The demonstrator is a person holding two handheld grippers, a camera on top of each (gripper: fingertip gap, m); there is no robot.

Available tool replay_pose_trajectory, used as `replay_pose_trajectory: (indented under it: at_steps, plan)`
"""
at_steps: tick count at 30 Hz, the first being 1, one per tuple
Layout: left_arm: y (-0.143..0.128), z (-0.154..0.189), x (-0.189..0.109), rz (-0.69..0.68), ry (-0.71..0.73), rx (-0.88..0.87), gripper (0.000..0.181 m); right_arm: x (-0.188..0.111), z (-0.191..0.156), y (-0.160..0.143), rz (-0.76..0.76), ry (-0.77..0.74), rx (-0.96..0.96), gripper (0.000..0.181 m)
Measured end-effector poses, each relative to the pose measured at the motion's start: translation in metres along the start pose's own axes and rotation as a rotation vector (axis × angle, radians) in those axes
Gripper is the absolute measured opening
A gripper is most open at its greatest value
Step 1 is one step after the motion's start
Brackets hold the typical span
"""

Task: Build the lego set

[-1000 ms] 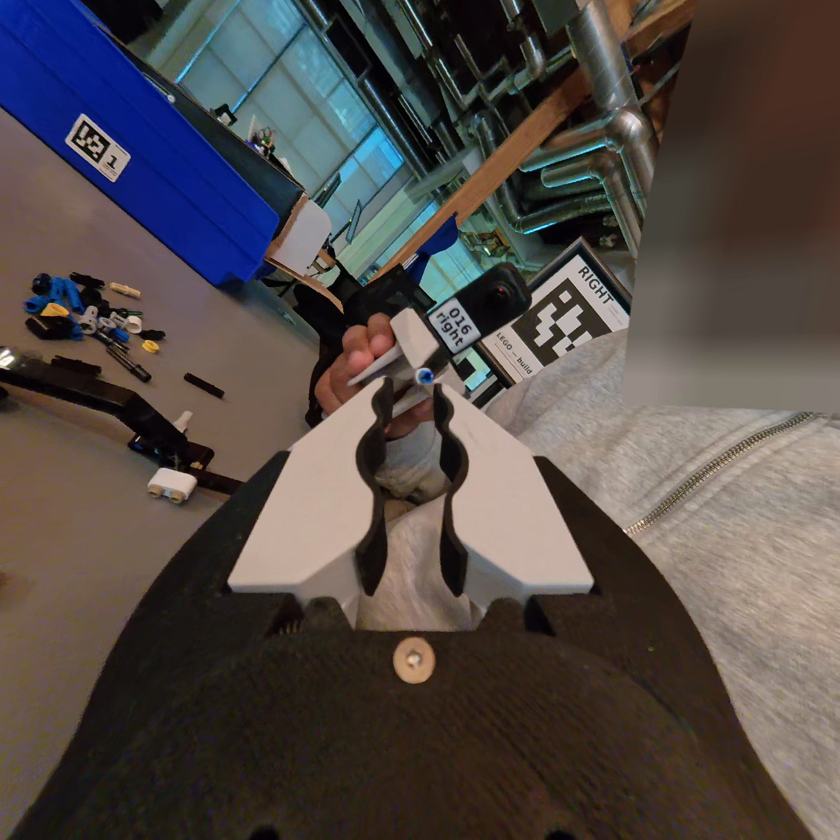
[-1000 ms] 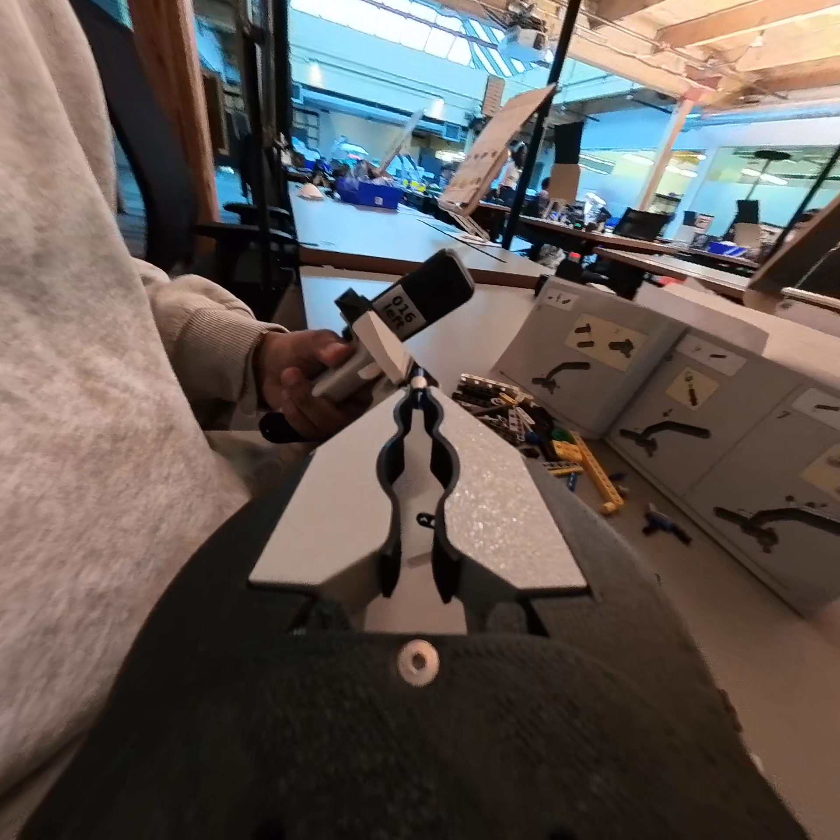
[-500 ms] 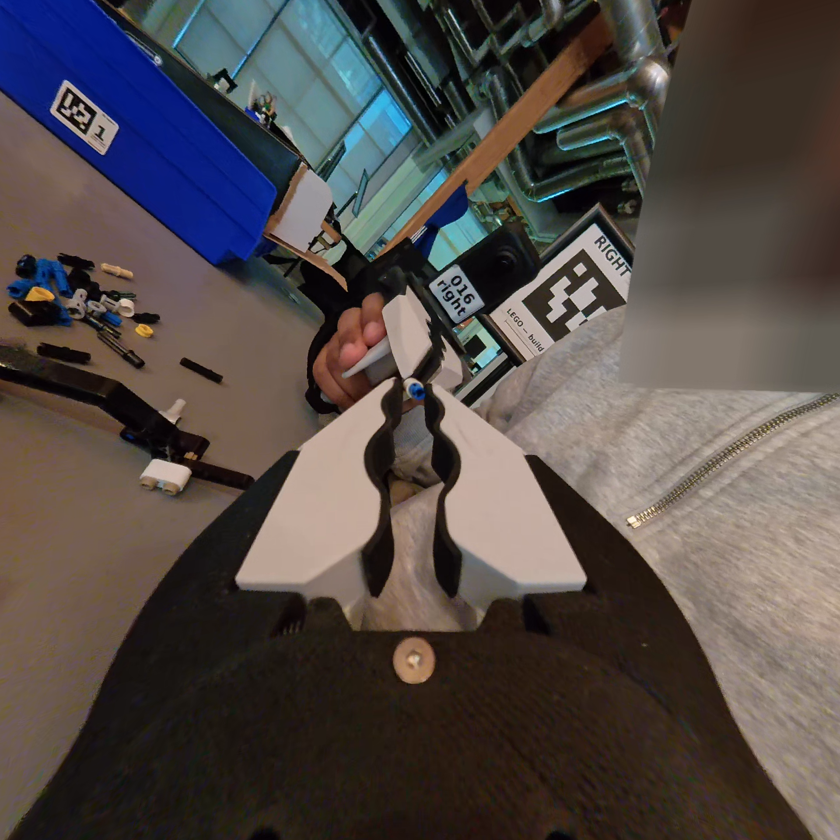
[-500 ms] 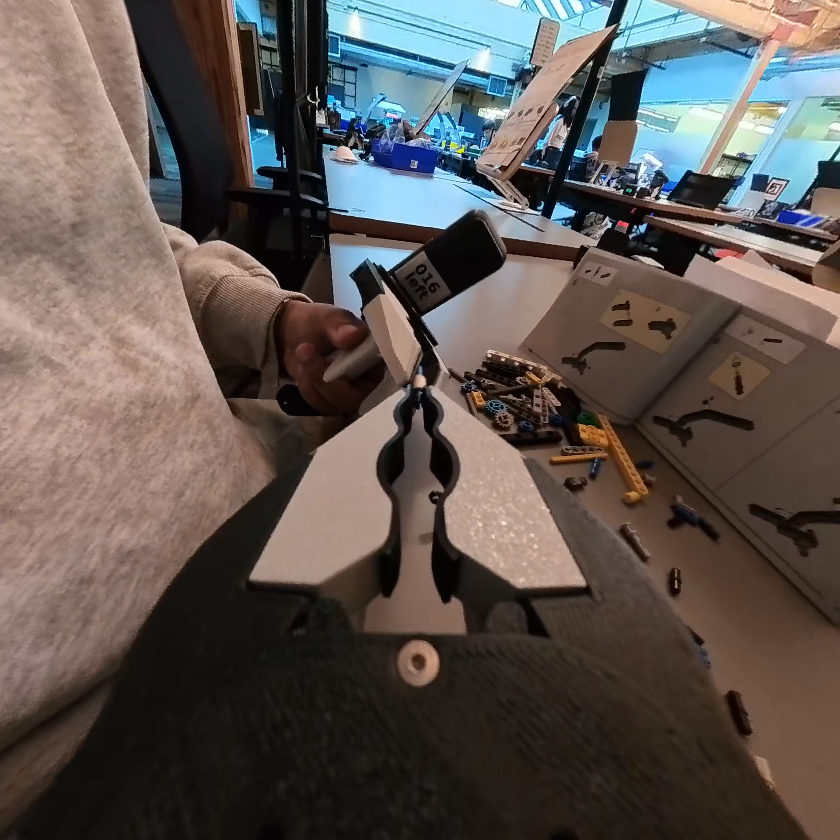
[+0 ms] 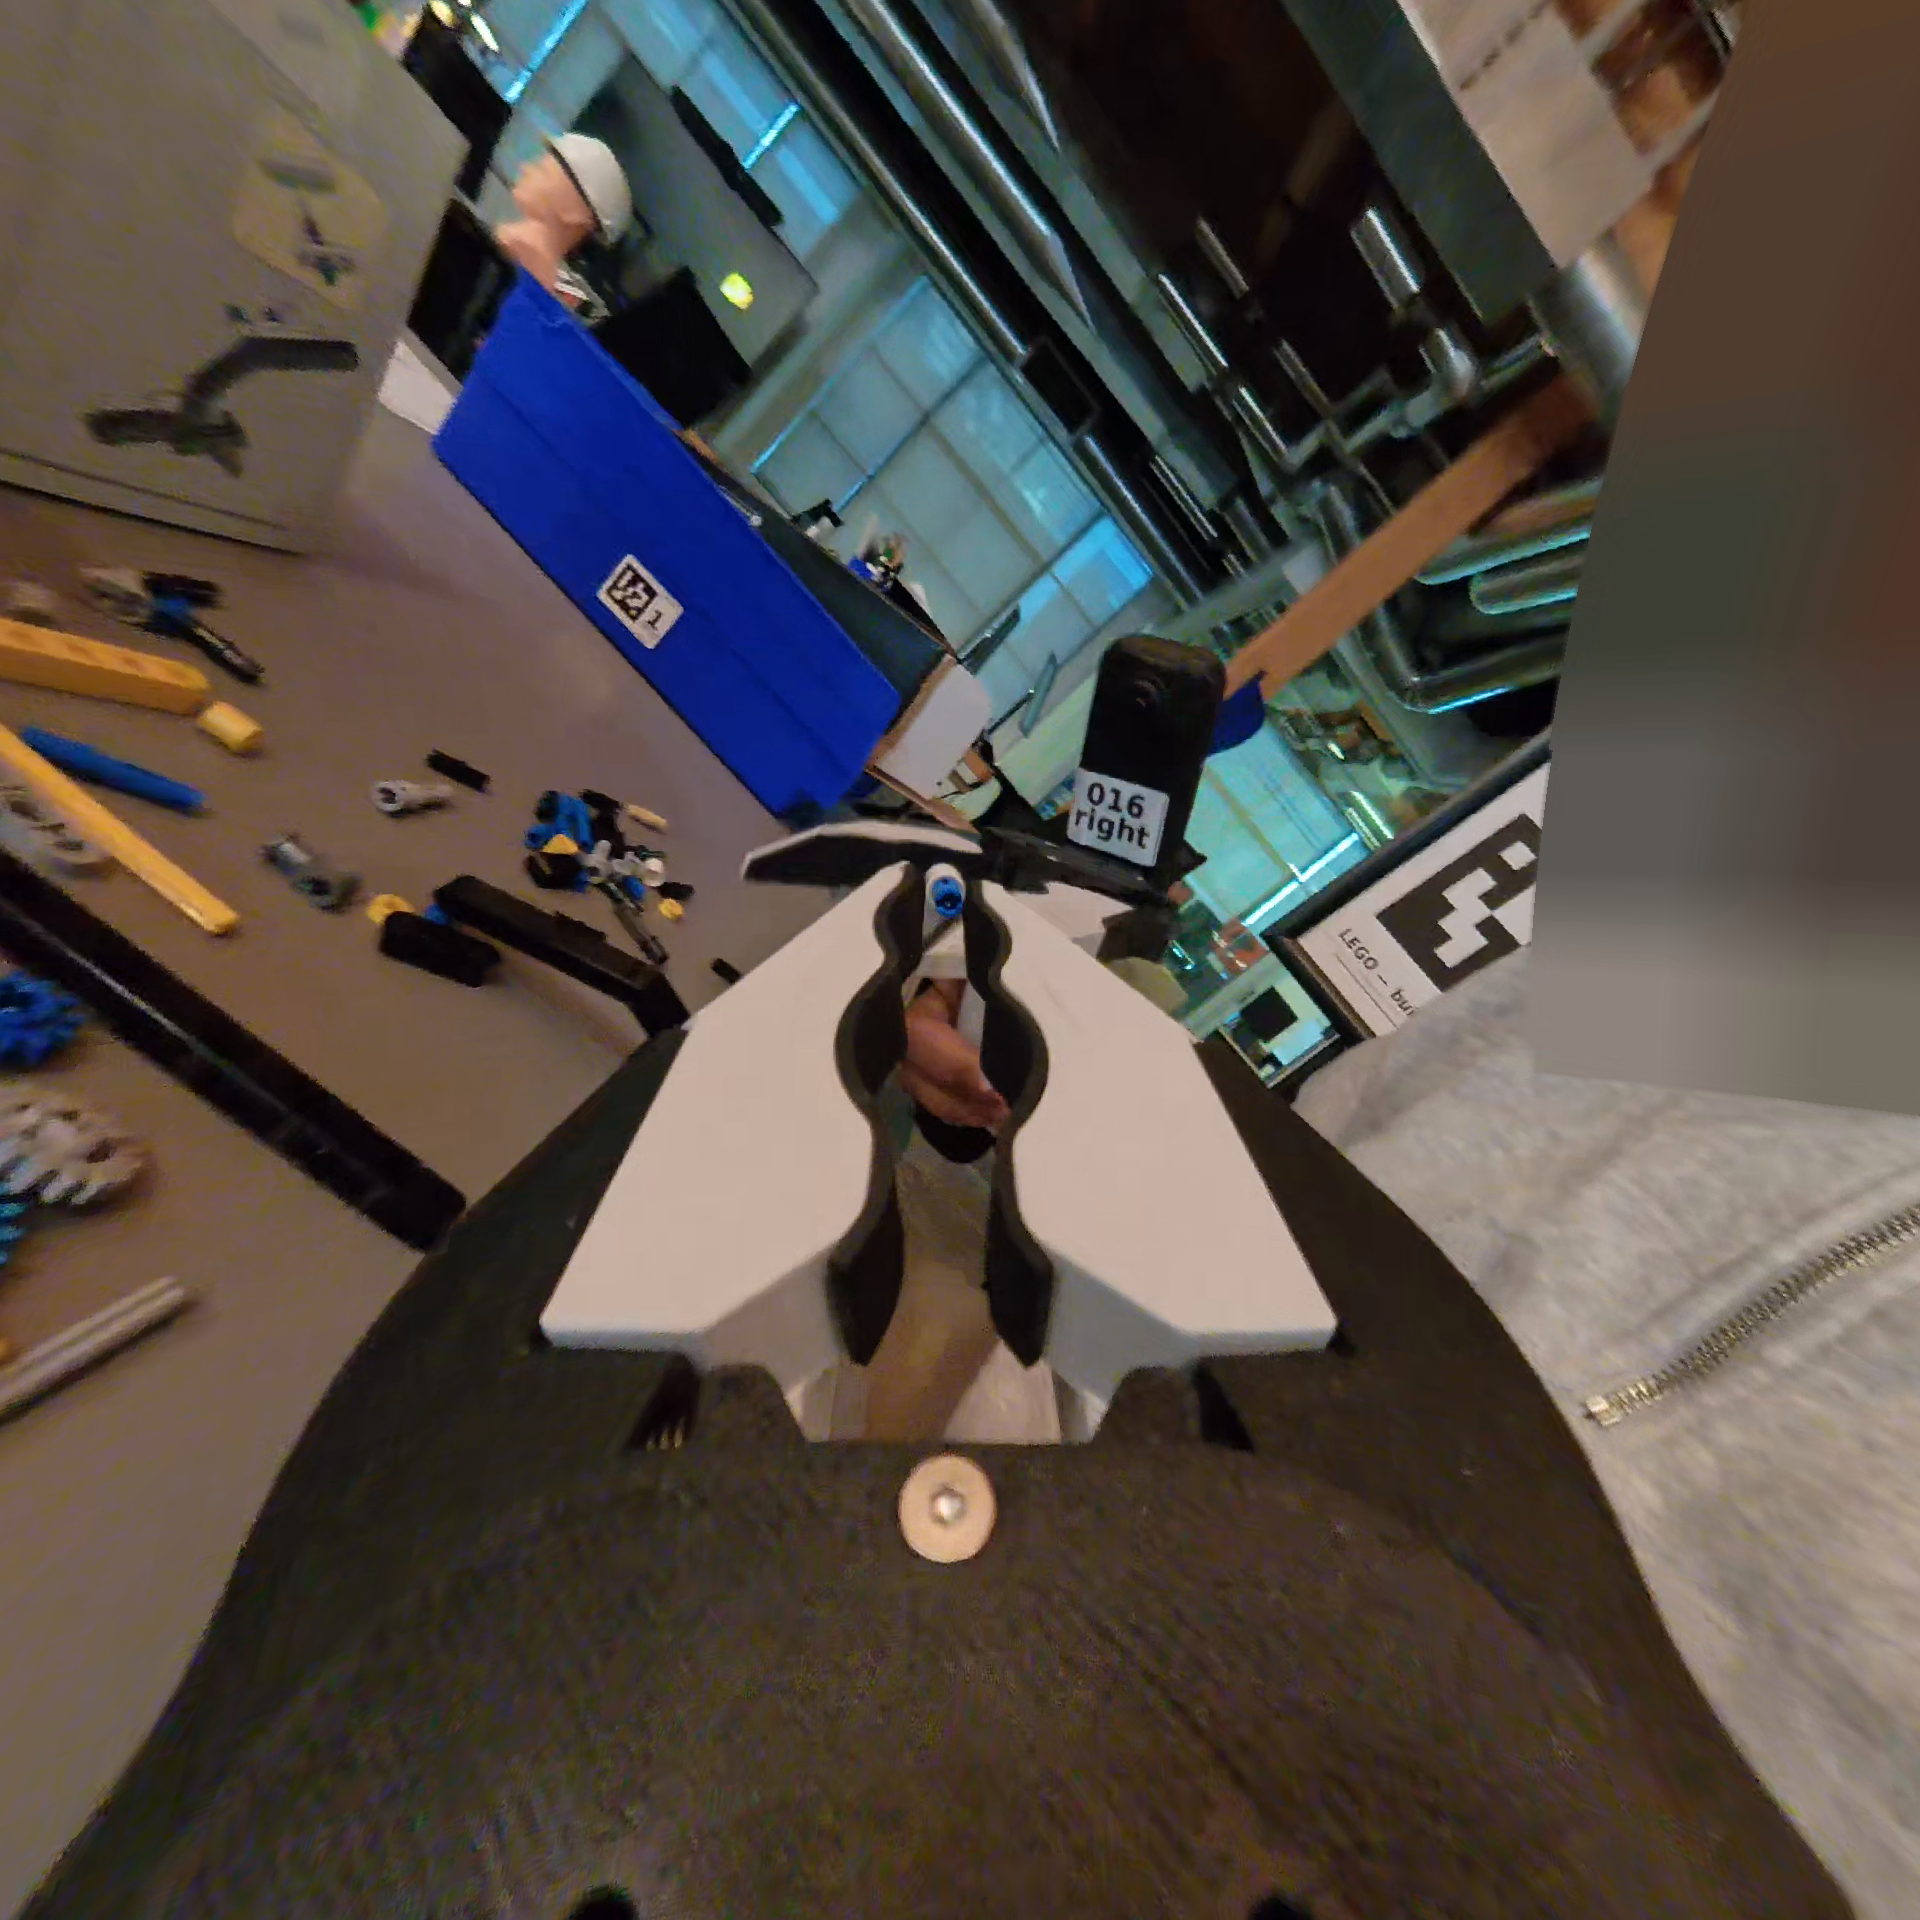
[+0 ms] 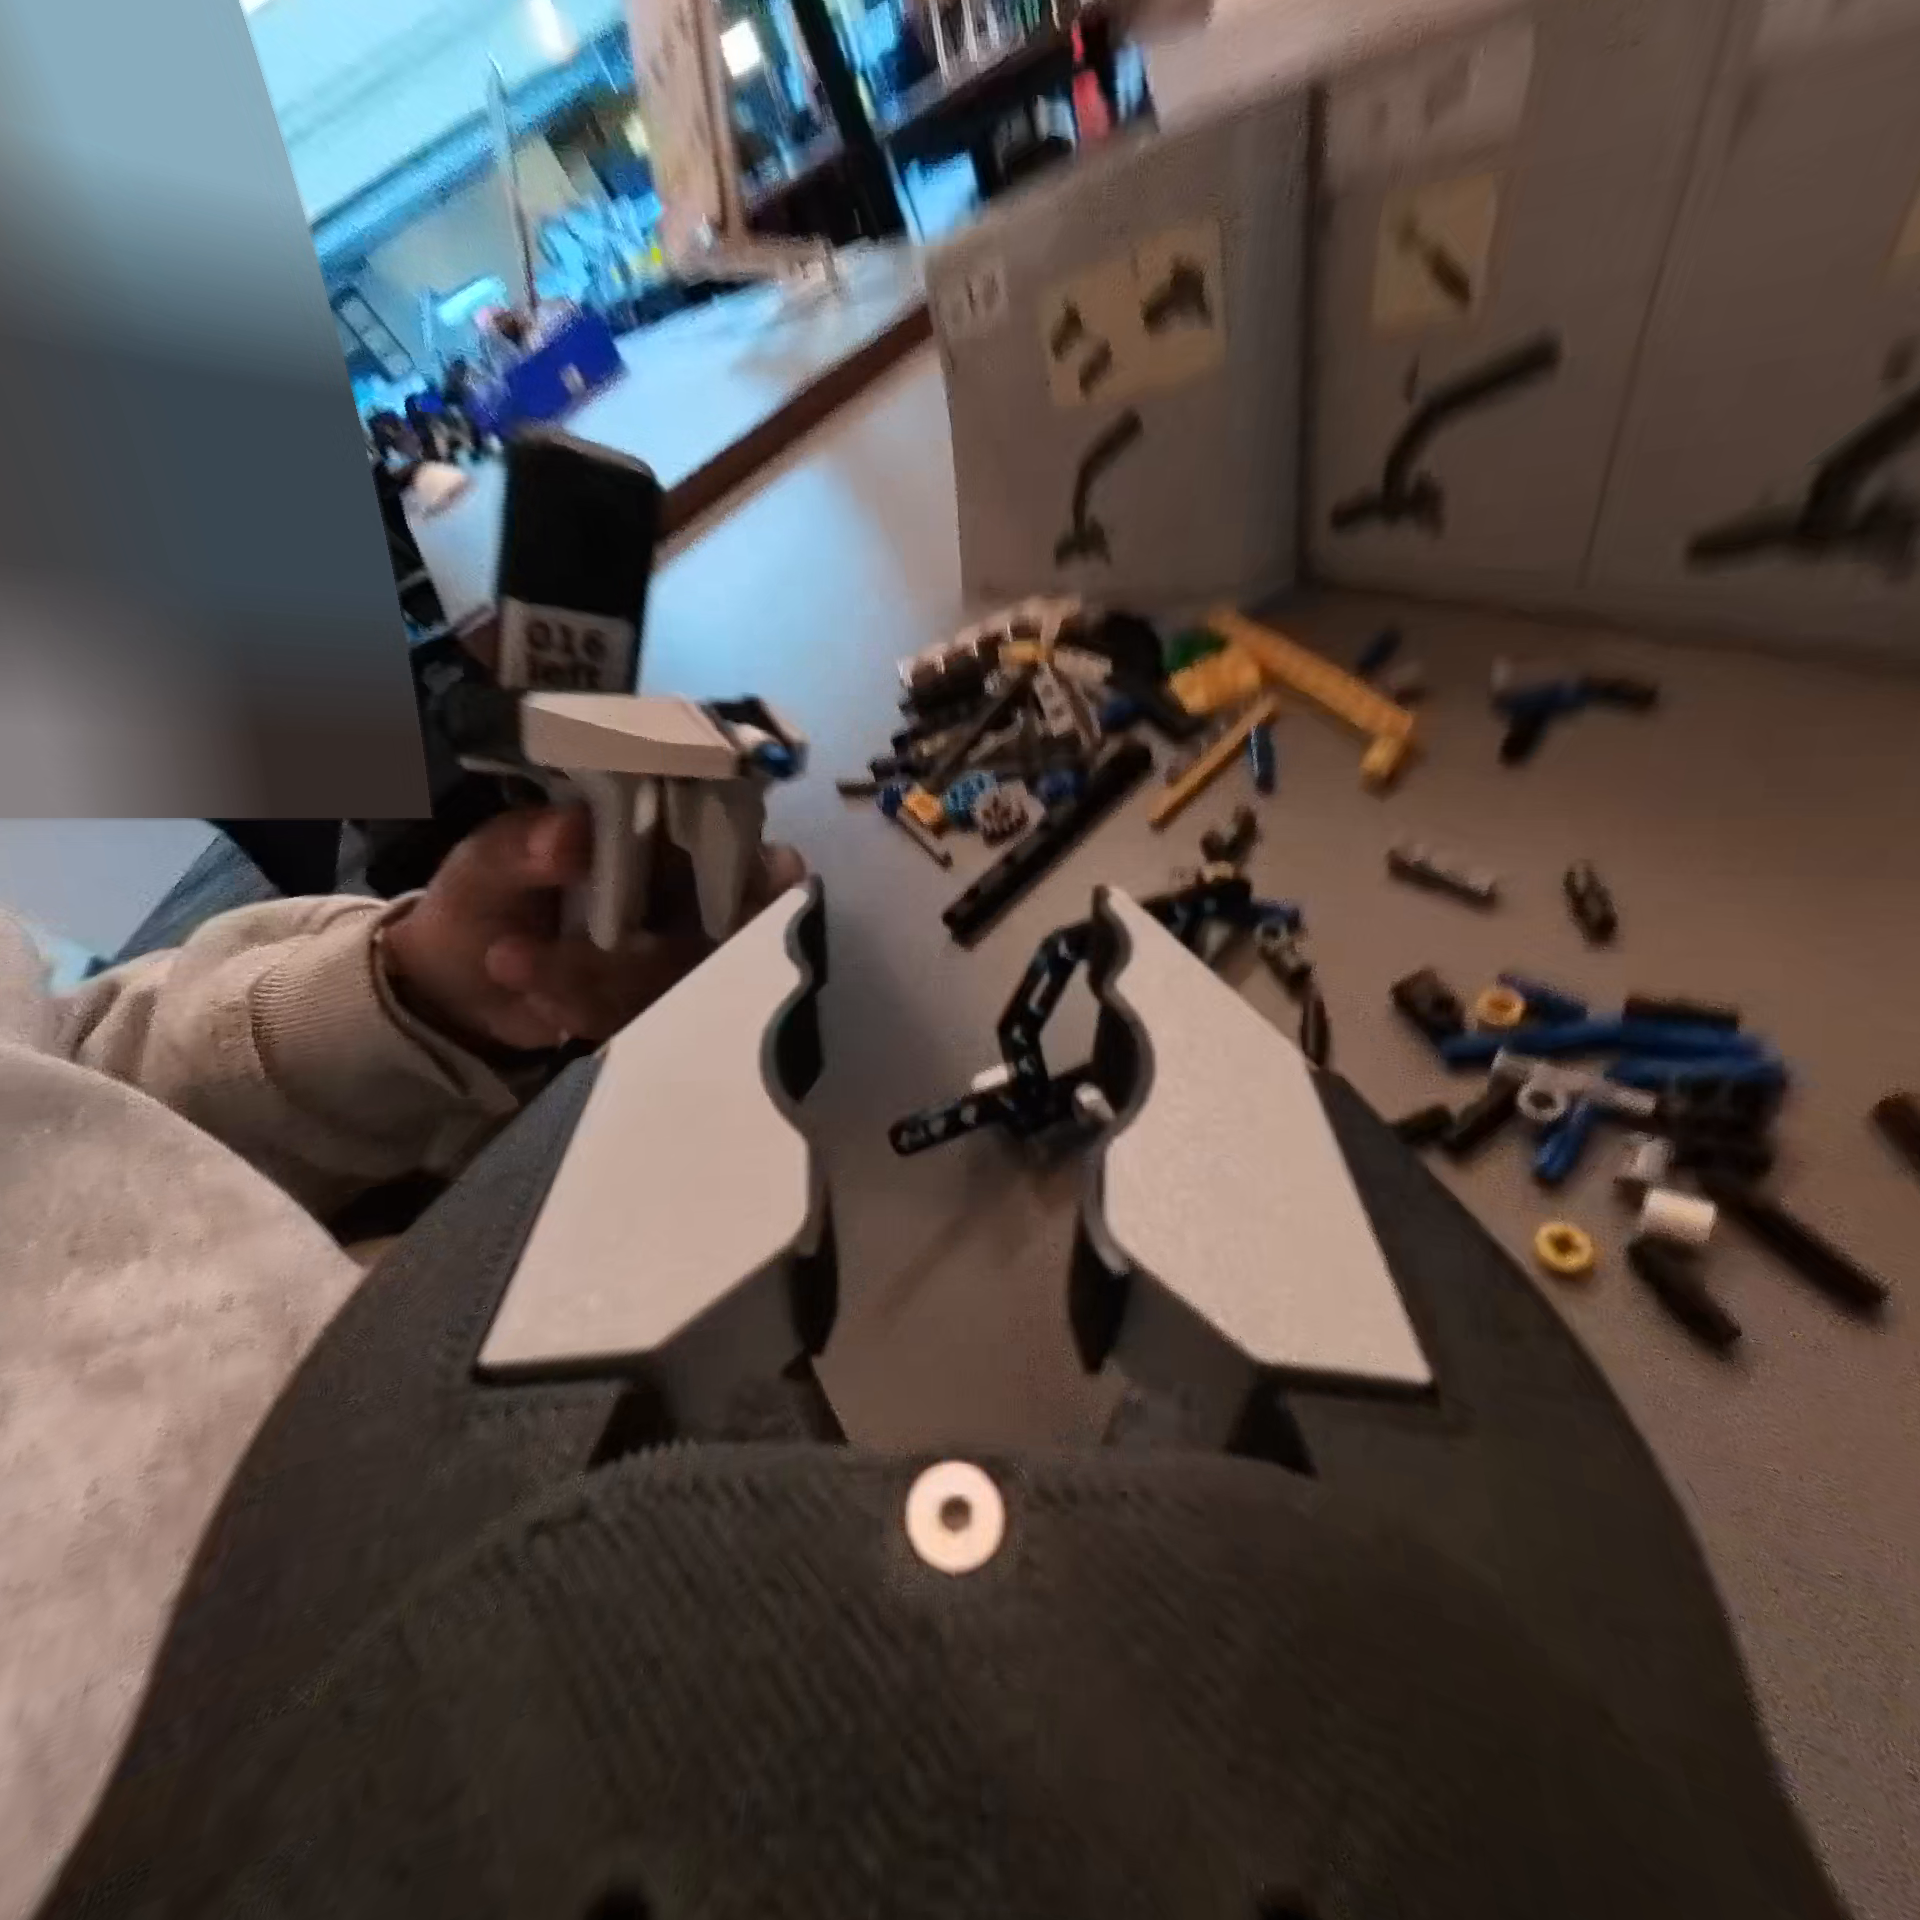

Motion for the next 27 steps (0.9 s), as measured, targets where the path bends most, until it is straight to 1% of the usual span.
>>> replay_pose_trajectory:
  at_steps: [1,2,5,9,13,21,23,24,25,27]
  plan:
    - [0.000,0.000,0.000,-0.001,0.006,0.002,0.006,0.004,0.004,-0.005,-0.055,-0.010,0.036,0.044]
    - [0.000,-0.001,0.000,0.000,0.007,0.002,0.006,0.007,0.007,-0.009,-0.090,-0.023,0.053,0.043]
    - [0.000,0.000,-0.001,0.005,0.003,0.006,0.006,0.012,0.014,-0.015,-0.147,-0.066,0.083,0.031]
    - [0.001,-0.001,-0.001,0.009,-0.003,-0.003,0.005,0.018,0.015,-0.019,-0.196,-0.030,0.142,0.000]
    - [0.002,-0.002,-0.001,0.010,-0.001,-0.008,0.005,0.019,0.017,-0.021,-0.201,-0.005,0.178,0.000]
    - [0.002,-0.004,-0.001,0.013,0.004,-0.016,0.005,0.008,0.024,-0.015,-0.126,0.009,0.208,0.001]
    - [0.002,-0.004,-0.001,0.013,0.003,-0.017,0.005,0.004,0.020,-0.010,-0.073,0.059,0.204,0.019]
    - [0.001,-0.004,-0.001,0.010,0.001,-0.015,0.005,0.002,0.017,-0.008,-0.047,0.092,0.195,0.025]
    - [0.001,-0.004,0.000,0.005,-0.003,-0.013,0.005,0.000,0.012,-0.005,-0.019,0.130,0.179,0.030]
    - [-0.001,-0.001,0.002,-0.018,-0.029,-0.004,0.005,-0.004,0.000,0.001,0.032,0.205,0.147,0.035]
Point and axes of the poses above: each gripper's, where its closed fingertips meet, x out along the fingers, y out of its top, z = x × y across the jaws, the point moved 6 cm from there along -x, back along the fingers, and after that the axes turned 5 degrees about -y, right-handed, at the moved point
